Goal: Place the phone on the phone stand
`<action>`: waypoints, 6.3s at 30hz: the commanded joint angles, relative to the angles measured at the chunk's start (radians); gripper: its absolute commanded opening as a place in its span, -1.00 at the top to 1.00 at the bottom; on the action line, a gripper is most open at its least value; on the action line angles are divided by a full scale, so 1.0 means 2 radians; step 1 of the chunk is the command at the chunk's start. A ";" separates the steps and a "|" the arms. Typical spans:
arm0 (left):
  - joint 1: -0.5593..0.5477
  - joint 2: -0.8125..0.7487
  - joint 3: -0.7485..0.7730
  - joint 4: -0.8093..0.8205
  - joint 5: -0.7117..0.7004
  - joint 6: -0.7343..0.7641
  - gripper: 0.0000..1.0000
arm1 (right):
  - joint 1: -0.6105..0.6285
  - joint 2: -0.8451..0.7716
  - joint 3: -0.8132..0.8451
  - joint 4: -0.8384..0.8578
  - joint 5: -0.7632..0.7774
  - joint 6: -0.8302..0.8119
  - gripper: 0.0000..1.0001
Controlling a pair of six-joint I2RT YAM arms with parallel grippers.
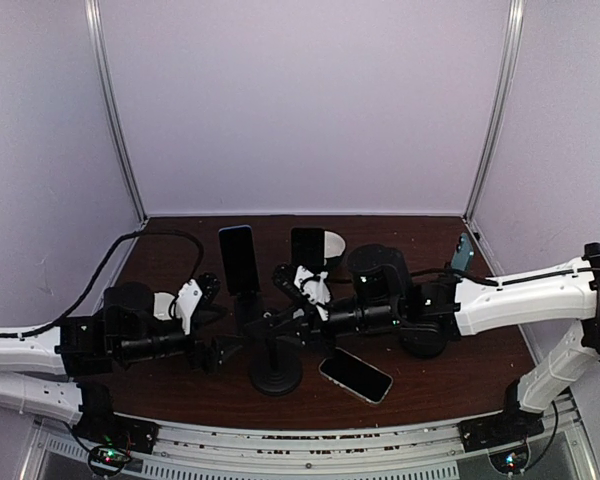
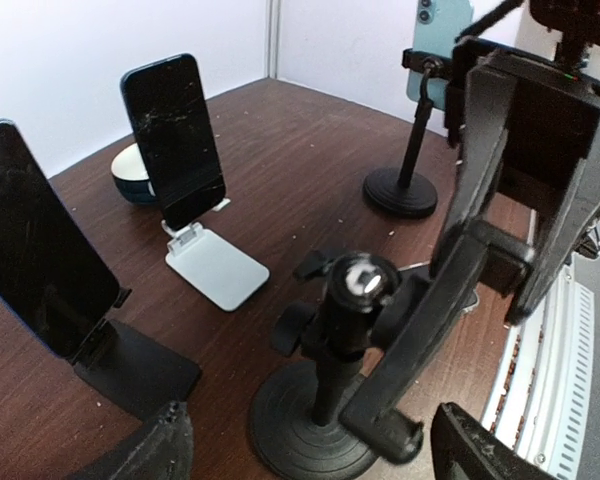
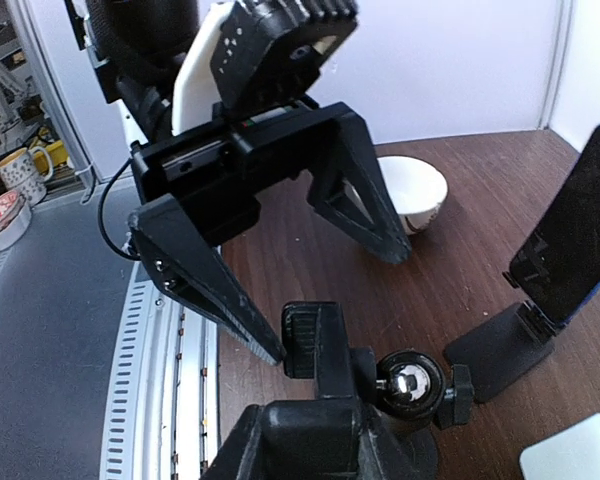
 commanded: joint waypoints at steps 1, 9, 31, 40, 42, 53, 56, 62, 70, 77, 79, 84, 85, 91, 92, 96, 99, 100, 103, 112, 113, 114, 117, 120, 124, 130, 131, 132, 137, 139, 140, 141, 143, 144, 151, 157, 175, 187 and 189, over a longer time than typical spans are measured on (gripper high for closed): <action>0.011 0.017 -0.007 0.084 0.085 0.051 -0.71 | -0.019 0.050 -0.015 0.031 -0.094 -0.038 0.69; 0.012 0.046 -0.014 0.110 0.148 0.061 -0.39 | -0.037 0.050 -0.071 0.068 -0.093 -0.035 0.68; 0.044 0.137 0.068 0.074 0.232 0.085 1.00 | -0.041 0.019 -0.080 0.063 0.034 -0.008 -0.02; 0.033 0.120 0.107 -0.054 0.097 0.008 1.00 | 0.040 -0.078 -0.096 0.006 0.257 0.028 -0.21; 0.029 0.124 0.117 -0.078 0.079 -0.010 1.00 | 0.063 -0.076 -0.070 -0.035 0.319 0.030 -0.22; -0.032 0.178 0.192 -0.186 -0.011 -0.037 1.00 | 0.092 -0.026 0.009 -0.072 0.366 0.057 0.07; -0.041 0.182 0.199 -0.184 -0.021 -0.038 1.00 | 0.093 -0.019 0.018 -0.082 0.380 0.061 0.29; -0.042 0.178 0.195 -0.176 -0.009 -0.032 1.00 | 0.091 -0.010 0.024 -0.097 0.393 0.063 0.69; -0.042 0.179 0.226 -0.254 -0.031 -0.009 1.00 | 0.041 -0.027 -0.005 -0.150 0.415 0.111 1.00; -0.042 0.162 0.226 -0.294 -0.040 -0.007 1.00 | 0.003 -0.050 -0.023 -0.188 0.447 0.115 1.00; -0.042 0.158 0.223 -0.297 -0.039 -0.007 1.00 | -0.008 -0.050 -0.023 -0.193 0.451 0.114 1.00; -0.042 0.149 0.213 -0.297 -0.037 -0.010 1.00 | -0.031 -0.060 -0.026 -0.203 0.456 0.110 1.00; -0.042 0.149 0.213 -0.298 -0.037 -0.009 1.00 | -0.032 -0.063 -0.024 -0.206 0.454 0.106 1.00; -0.043 0.153 0.212 -0.304 -0.043 -0.004 1.00 | -0.050 -0.061 -0.012 -0.239 0.442 0.104 1.00; -0.043 0.151 0.210 -0.305 -0.046 -0.004 1.00 | -0.058 -0.063 -0.017 -0.239 0.435 0.104 1.00; -0.043 0.139 0.199 -0.306 -0.051 -0.006 1.00 | -0.092 -0.074 -0.041 -0.241 0.435 0.110 1.00; -0.043 0.138 0.192 -0.304 -0.046 -0.011 1.00 | -0.104 -0.078 -0.053 -0.234 0.437 0.108 1.00; -0.043 0.138 0.189 -0.302 -0.044 -0.012 1.00 | -0.105 -0.077 -0.052 -0.235 0.438 0.106 1.00; -0.043 0.138 0.178 -0.293 -0.041 -0.015 1.00 | -0.105 -0.070 -0.045 -0.239 0.444 0.104 1.00; -0.043 0.119 0.154 -0.275 -0.031 -0.023 1.00 | -0.134 -0.061 -0.034 -0.226 0.432 0.088 1.00; -0.043 0.119 0.152 -0.274 -0.031 -0.023 1.00 | -0.131 -0.058 -0.031 -0.224 0.420 0.086 1.00; -0.043 0.120 0.150 -0.271 -0.030 -0.023 1.00 | -0.123 -0.054 -0.027 -0.221 0.410 0.085 1.00; -0.043 0.128 0.146 -0.251 -0.020 -0.019 1.00 | -0.087 -0.036 -0.016 -0.214 0.414 0.084 1.00; -0.043 0.137 0.152 -0.251 -0.014 -0.015 1.00 | -0.087 -0.024 -0.024 -0.216 0.444 0.099 1.00; -0.043 0.114 0.136 -0.250 -0.018 -0.020 1.00 | -0.126 -0.041 -0.053 -0.186 0.438 0.081 1.00; -0.043 0.112 0.118 -0.230 -0.016 -0.022 1.00 | -0.087 -0.044 -0.022 -0.180 0.412 0.073 1.00; -0.043 0.114 0.113 -0.218 -0.018 -0.022 1.00 | -0.069 -0.037 -0.015 -0.179 0.414 0.075 1.00; -0.043 0.117 0.108 -0.207 -0.021 -0.022 1.00 | -0.053 -0.025 -0.004 -0.181 0.418 0.078 1.00; -0.042 0.137 0.111 -0.204 -0.026 -0.015 1.00 | -0.034 -0.002 -0.008 -0.159 0.409 0.100 1.00; -0.042 0.132 0.108 -0.200 -0.026 -0.014 1.00 | -0.022 -0.003 -0.008 -0.153 0.410 0.093 1.00; -0.043 0.127 0.104 -0.197 -0.030 -0.014 0.99 | -0.014 -0.001 -0.002 -0.156 0.414 0.088 1.00; -0.043 0.122 0.102 -0.194 -0.036 -0.014 0.89 | -0.006 0.001 0.005 -0.158 0.414 0.084 1.00; -0.043 0.112 0.100 -0.187 -0.041 -0.007 0.77 | 0.009 0.005 0.016 -0.155 0.410 0.076 1.00; -0.042 0.108 0.100 -0.181 -0.043 -0.002 0.74 | 0.017 0.009 0.022 -0.153 0.407 0.077 1.00; -0.043 0.113 0.119 -0.143 -0.058 0.024 0.61 | 0.060 0.051 0.076 -0.158 0.403 0.082 1.00; -0.043 0.085 0.117 -0.126 -0.075 0.040 0.11 | 0.064 0.056 0.084 -0.157 0.403 0.081 1.00; 0.007 0.178 0.195 -0.085 0.007 0.042 0.19 | 0.067 0.062 0.091 -0.129 0.369 0.112 1.00; 0.063 0.096 0.226 -0.184 0.068 -0.031 -0.36 | 0.076 0.017 0.022 -0.032 0.362 0.096 1.00; 0.074 0.091 0.256 -0.212 0.087 -0.019 -0.40 | 0.076 0.026 0.032 -0.048 0.372 0.088 1.00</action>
